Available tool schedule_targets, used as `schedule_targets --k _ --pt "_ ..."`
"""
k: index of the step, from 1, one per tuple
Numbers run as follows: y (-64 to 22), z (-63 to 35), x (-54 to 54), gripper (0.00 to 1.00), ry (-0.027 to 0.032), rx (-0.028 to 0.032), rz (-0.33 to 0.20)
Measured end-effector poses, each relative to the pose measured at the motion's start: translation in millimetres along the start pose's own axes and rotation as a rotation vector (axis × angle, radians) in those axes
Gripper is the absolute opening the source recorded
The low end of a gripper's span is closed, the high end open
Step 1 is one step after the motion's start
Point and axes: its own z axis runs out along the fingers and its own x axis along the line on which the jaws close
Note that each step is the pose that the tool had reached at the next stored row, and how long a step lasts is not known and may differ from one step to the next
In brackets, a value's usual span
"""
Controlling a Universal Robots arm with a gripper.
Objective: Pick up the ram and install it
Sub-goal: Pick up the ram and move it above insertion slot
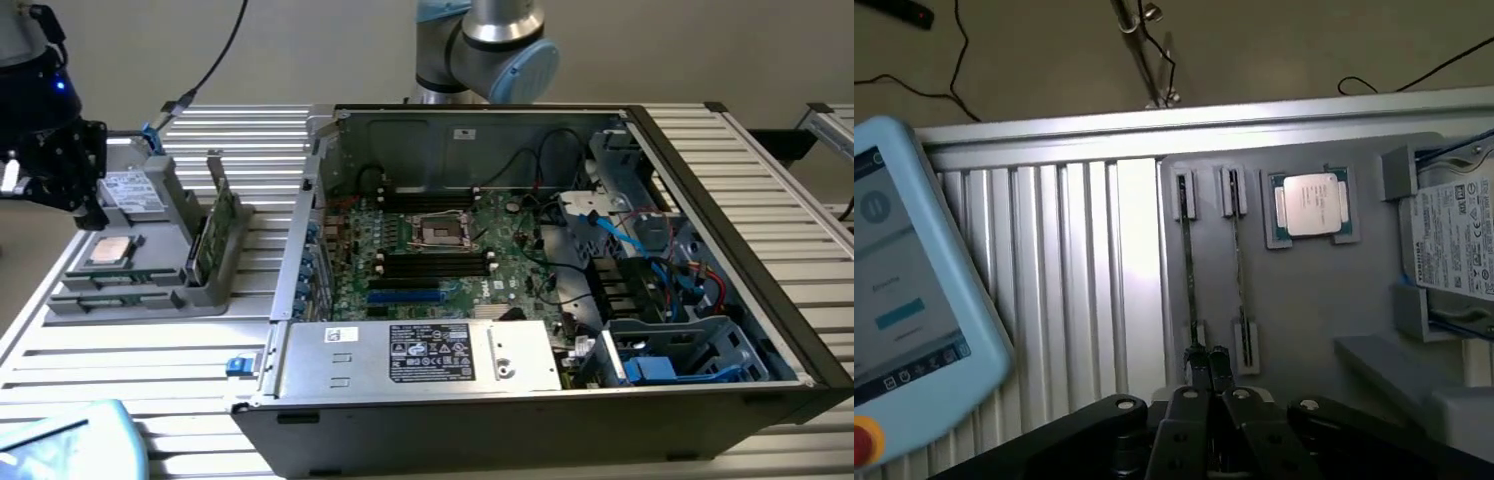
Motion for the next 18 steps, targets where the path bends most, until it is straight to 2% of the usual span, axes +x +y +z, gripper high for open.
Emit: schedule_targets --k 4,8,16,18 --pt "0.0 1.7 -0.1 0.10 0.0036 0.0054 -0.073" --pt "2.7 4.0 -0.2 0.10 -0.0008 0.0083 -0.117" --pt "4.8 4.6 -0.2 0.12 -0.0006 0.0092 -0.131" --pt "4.8 4.6 -0.2 0.24 -0.0006 0.0092 -0.131"
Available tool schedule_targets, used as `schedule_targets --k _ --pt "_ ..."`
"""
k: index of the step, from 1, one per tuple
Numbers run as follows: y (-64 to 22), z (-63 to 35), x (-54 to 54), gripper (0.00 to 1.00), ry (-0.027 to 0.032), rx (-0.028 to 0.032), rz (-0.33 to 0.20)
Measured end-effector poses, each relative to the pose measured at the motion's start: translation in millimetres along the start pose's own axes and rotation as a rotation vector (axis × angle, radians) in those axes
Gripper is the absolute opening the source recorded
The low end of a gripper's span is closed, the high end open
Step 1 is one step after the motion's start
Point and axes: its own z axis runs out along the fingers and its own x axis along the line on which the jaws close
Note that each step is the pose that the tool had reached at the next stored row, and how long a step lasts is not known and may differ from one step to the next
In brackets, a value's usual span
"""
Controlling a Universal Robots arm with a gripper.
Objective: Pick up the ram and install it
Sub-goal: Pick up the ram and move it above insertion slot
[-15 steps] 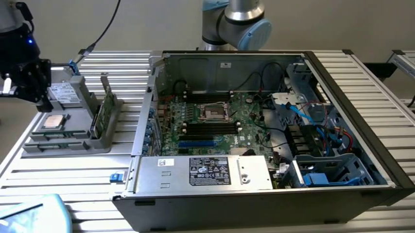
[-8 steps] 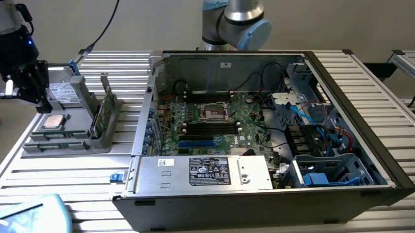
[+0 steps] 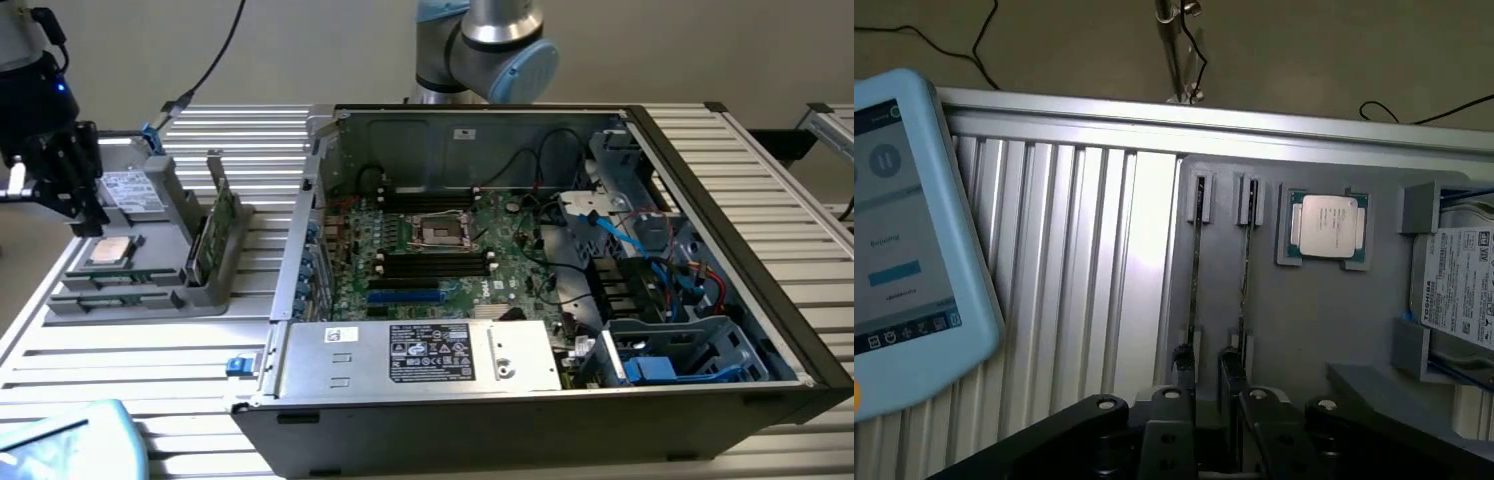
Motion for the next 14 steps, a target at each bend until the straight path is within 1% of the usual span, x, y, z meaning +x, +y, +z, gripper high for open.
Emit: schedule_targets --k 2,3,6,9,14 --pt "0.0 0.1 0.0 0.24 0.0000 0.0000 0.000" --pt "0.5 1.0 -0.1 0.31 -0.0001 0.0006 0.000" --pt "5.1 6.4 -0.6 0.31 0.0002 0.0031 0.000" --pt "9.1 12.1 -0.3 0.31 0.0003 0.0042 0.000" --pt "10.8 21.6 3.6 0.31 -0.0023 0.0044 0.000"
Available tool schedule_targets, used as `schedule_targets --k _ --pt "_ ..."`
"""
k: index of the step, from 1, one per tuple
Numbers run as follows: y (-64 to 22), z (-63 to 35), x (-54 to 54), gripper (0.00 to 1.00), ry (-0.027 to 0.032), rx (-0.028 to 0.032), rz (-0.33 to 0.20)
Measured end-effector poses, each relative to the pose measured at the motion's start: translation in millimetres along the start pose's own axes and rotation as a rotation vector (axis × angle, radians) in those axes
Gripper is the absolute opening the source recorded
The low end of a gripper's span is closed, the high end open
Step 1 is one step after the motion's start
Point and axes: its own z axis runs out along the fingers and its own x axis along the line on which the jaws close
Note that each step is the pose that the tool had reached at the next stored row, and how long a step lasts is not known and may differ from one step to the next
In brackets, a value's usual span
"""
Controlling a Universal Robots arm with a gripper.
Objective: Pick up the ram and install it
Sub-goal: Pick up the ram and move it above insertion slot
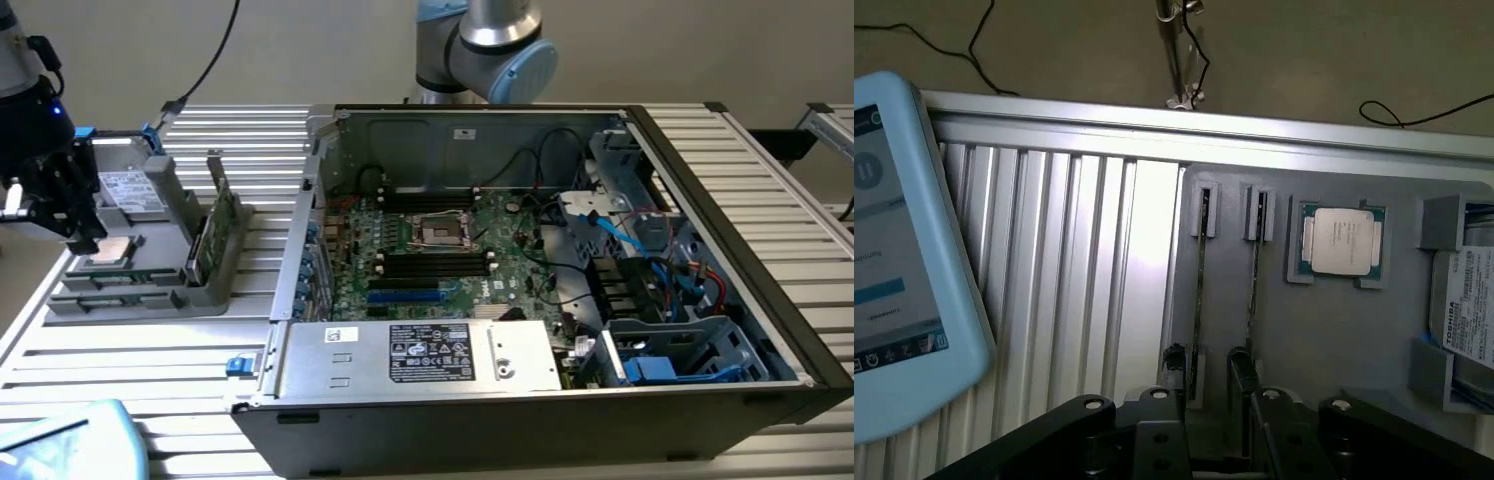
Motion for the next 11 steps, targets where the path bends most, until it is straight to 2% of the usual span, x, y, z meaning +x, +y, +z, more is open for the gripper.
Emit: schedule_targets --k 11 --pt "2.6 20.7 8.4 0.31 -0.0061 0.0006 0.000"
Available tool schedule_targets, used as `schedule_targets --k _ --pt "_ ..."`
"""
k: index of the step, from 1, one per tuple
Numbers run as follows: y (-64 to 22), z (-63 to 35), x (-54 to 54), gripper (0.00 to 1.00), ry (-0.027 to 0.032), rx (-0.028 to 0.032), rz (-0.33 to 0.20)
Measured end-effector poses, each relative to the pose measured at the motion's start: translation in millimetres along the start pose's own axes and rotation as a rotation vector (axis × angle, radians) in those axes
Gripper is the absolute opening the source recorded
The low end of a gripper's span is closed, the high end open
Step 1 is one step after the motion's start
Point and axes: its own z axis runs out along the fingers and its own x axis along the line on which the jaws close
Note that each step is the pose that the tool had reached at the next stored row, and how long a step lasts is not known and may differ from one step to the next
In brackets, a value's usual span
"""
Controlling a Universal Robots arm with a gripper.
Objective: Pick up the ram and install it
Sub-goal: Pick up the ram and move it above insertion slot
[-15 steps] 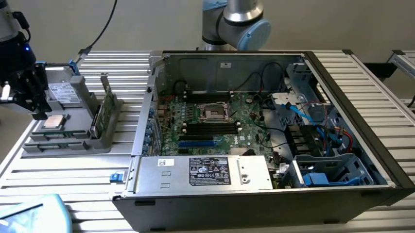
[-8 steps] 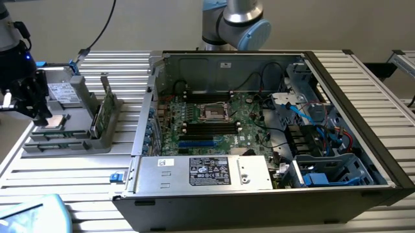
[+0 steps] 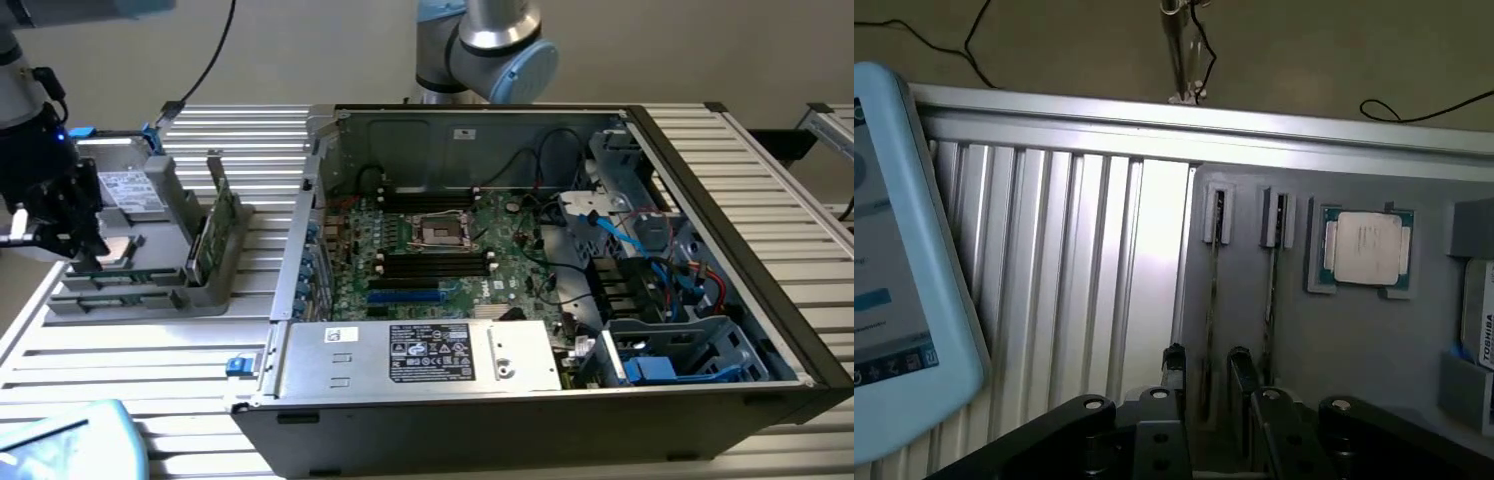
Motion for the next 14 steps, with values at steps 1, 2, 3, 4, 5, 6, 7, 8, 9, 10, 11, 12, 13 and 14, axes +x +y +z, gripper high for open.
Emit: schedule_targets --k 1,2,3,4,5,6,7,8,9,10,11,12,13,14 --pt "0.2 1.9 0.8 0.31 -0.0005 0.0000 0.000" --pt "0.4 3.8 1.5 0.31 -0.0010 0.0002 0.000" --pt "0.5 5.8 2.2 0.31 -0.0015 0.0002 0.000" --pt "0.7 7.7 2.8 0.31 -0.0019 0.0003 0.000" --pt "0.8 9.5 3.4 0.31 -0.0023 0.0002 0.000" --pt "0.9 11.2 3.9 0.31 -0.0028 0.0001 0.000" --pt "1.0 13.1 4.3 0.31 -0.0032 0.0002 0.000" --pt "1.1 15.0 4.6 0.31 -0.0038 0.0003 0.000" --pt "1.1 16.8 4.9 0.31 -0.0043 0.0004 0.000" --pt "1.2 18.7 5.1 0.31 -0.0050 0.0005 0.000" --pt "1.3 20.6 5.2 0.31 -0.0062 0.0007 0.000" --pt "1.2 22.3 5.2 0.31 -0.0079 0.0007 0.000" --pt "1.2 23.9 5.1 0.31 -0.0110 0.0013 -0.001" --pt "1.1 25.3 5.2 0.31 -0.0147 0.0017 -0.001"
